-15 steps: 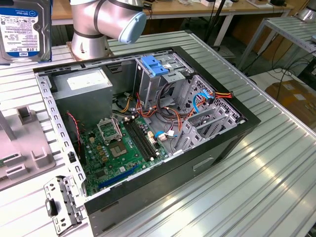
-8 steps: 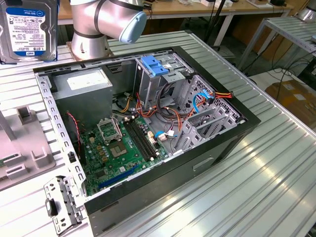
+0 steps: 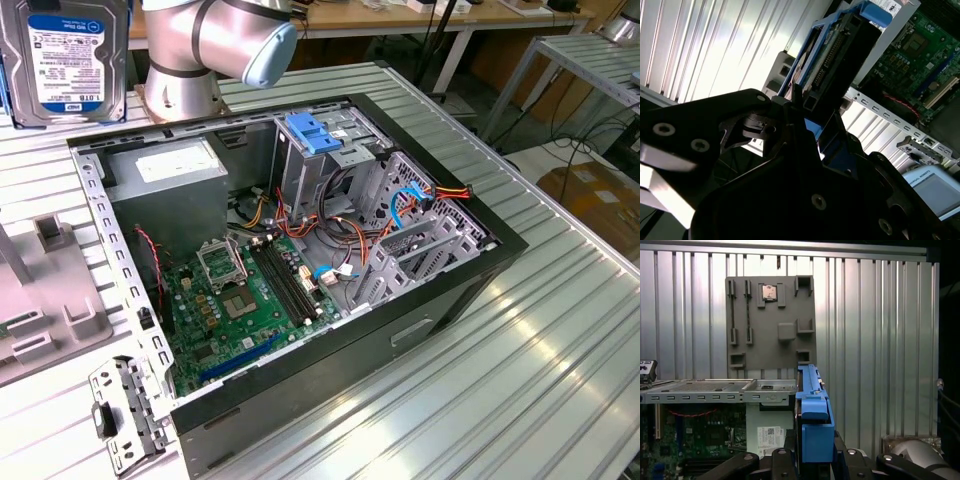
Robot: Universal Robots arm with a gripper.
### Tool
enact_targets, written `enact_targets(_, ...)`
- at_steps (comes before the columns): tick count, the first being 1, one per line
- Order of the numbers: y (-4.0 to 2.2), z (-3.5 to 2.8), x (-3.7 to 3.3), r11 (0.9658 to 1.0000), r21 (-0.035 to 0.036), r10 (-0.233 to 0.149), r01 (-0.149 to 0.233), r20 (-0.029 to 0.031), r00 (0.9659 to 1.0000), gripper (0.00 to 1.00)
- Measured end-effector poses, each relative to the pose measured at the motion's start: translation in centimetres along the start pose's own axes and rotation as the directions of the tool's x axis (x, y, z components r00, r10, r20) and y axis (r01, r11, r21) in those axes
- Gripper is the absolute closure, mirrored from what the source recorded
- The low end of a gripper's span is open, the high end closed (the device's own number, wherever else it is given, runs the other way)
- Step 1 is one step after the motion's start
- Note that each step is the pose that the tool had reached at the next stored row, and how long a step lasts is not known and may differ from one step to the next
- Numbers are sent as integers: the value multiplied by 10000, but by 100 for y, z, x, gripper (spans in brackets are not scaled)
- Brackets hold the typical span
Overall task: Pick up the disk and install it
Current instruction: 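Pick up the disk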
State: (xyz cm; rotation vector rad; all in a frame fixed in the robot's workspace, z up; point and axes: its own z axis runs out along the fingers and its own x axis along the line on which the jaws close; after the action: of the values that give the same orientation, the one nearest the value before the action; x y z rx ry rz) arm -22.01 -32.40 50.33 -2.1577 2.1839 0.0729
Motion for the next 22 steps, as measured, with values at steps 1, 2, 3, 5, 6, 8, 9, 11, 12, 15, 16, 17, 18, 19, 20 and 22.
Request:
enact_targets(1,-12,0,0,10000,-1,0,0,0,10000,63)
enact_targets(2,-31,0,1,10000,-1,1,-1,-1,10000,63)
enact_targets(3,-41,0,1,10000,-1,1,-1,0,10000,63)
enact_targets(5,-69,1,2,10000,-1,1,-1,0,10000,63)
enact_targets(6,-80,1,2,10000,-1,0,0,0,10000,63)
enact_targets(8,-101,2,2,10000,-1,1,-1,0,10000,63)
enact_targets(9,-116,2,3,10000,-1,0,0,0,10000,63)
enact_targets(11,-150,2,3,10000,-2,0,0,0,10000,63)
enact_targets(12,-172,3,4,10000,-2,1,-1,0,10000,63)
enact_targets(15,-215,3,5,10000,-4,1,-1,0,10000,63)
enact_targets(16,-229,4,6,10000,-5,1,-1,0,10000,63)
enact_targets(17,-245,4,7,10000,-5,2,-2,0,10000,63)
enact_targets(18,-256,4,8,10000,-7,1,-1,0,10000,63)
enact_targets(19,-271,4,11,10000,-7,2,-2,0,10000,63)
enact_targets(20,-285,4,13,10000,-9,1,-1,0,10000,63)
enact_targets(22,-334,5,22,10000,-13,1,-1,0,10000,63)
